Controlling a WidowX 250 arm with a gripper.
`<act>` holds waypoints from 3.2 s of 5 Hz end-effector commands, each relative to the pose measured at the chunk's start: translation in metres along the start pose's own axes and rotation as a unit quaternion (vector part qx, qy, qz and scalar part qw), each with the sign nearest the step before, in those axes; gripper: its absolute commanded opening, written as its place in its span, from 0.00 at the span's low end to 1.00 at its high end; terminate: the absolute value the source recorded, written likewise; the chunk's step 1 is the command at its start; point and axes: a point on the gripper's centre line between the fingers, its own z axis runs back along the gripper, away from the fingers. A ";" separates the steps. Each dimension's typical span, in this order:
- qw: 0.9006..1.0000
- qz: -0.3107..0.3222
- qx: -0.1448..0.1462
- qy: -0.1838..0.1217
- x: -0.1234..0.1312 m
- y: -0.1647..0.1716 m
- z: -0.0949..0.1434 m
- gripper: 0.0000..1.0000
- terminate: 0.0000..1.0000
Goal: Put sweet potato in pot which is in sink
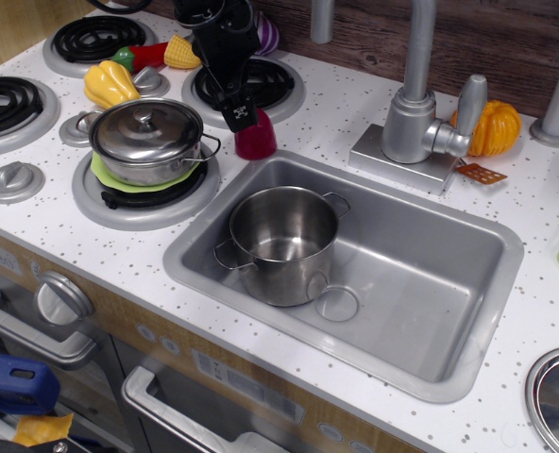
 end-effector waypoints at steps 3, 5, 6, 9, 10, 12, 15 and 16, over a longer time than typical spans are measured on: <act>0.999 -0.028 -0.009 -0.041 0.005 0.008 -0.014 1.00 0.00; 0.998 -0.018 -0.004 -0.060 0.009 0.005 -0.027 1.00 0.00; 0.998 -0.011 -0.002 -0.068 0.014 0.003 -0.033 1.00 0.00; 0.998 0.017 -0.013 -0.059 0.021 0.008 -0.020 0.00 0.00; 0.999 0.034 -0.009 -0.023 0.035 0.000 0.007 0.00 0.00; 0.996 0.086 0.026 0.009 0.031 -0.050 0.026 0.00 0.00; 0.994 0.103 0.041 -0.014 0.019 -0.071 0.015 1.00 0.00; 0.994 0.103 0.041 -0.014 0.019 -0.071 0.015 1.00 1.00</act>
